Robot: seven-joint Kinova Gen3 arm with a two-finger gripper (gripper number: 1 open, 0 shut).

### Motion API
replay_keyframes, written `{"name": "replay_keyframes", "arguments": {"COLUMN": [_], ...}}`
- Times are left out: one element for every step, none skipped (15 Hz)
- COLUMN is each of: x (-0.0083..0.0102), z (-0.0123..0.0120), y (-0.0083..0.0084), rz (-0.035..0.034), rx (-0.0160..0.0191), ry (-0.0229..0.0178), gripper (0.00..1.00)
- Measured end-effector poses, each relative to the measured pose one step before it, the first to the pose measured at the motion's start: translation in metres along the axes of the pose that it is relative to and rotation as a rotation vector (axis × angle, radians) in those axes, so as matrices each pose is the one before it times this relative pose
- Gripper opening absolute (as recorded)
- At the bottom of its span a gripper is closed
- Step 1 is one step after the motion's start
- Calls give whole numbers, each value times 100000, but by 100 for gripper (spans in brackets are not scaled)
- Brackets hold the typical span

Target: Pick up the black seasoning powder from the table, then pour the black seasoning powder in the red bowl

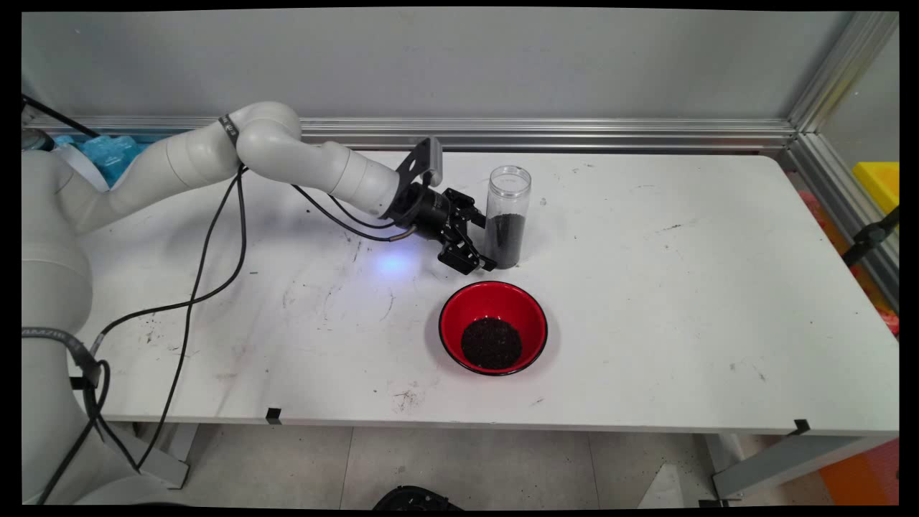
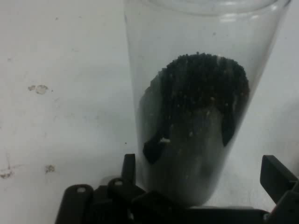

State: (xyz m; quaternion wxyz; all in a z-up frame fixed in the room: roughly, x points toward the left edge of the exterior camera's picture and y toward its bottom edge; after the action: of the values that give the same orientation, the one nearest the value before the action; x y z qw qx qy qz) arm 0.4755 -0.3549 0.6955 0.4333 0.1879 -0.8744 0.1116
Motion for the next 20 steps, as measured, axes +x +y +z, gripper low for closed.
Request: {"name": "replay_keyframes", "arguments": {"x": [-25,-11,-18,-21,-31,-22,-17,-23,-22,-20,-16,-29,-27,-33,-23,-36,-30,-19,13,33], "z": [186,111,180,177,162,129,140,132,107,90,65,90,68,79,69,38,51,58,66,-16], "y": [-41,-30,-54,-63,-71,-62,-71,-74,-76,-54,-30,-43,-18,-7,4,6,20,15,-6,-18], "rz": [-58,-25,-17,-45,-49,-62,-94,-73,-61,-36,-27,-43,-47,-78,-103,-103,-87,-75,-75,-135], "rx": [-78,-15,-28,14,103,80,99,102,141,58,-11,-26,-75,-178,-209,-149,-181,-179,-160,50], "ry": [152,142,121,145,116,69,104,55,80,30,4,14,-10,-16,11,-18,-42,-48,-21,48], "gripper": [100,100,100,100,100,100,100,100,100,100,100,100,100,0,0,0,0,0,0,0]}}
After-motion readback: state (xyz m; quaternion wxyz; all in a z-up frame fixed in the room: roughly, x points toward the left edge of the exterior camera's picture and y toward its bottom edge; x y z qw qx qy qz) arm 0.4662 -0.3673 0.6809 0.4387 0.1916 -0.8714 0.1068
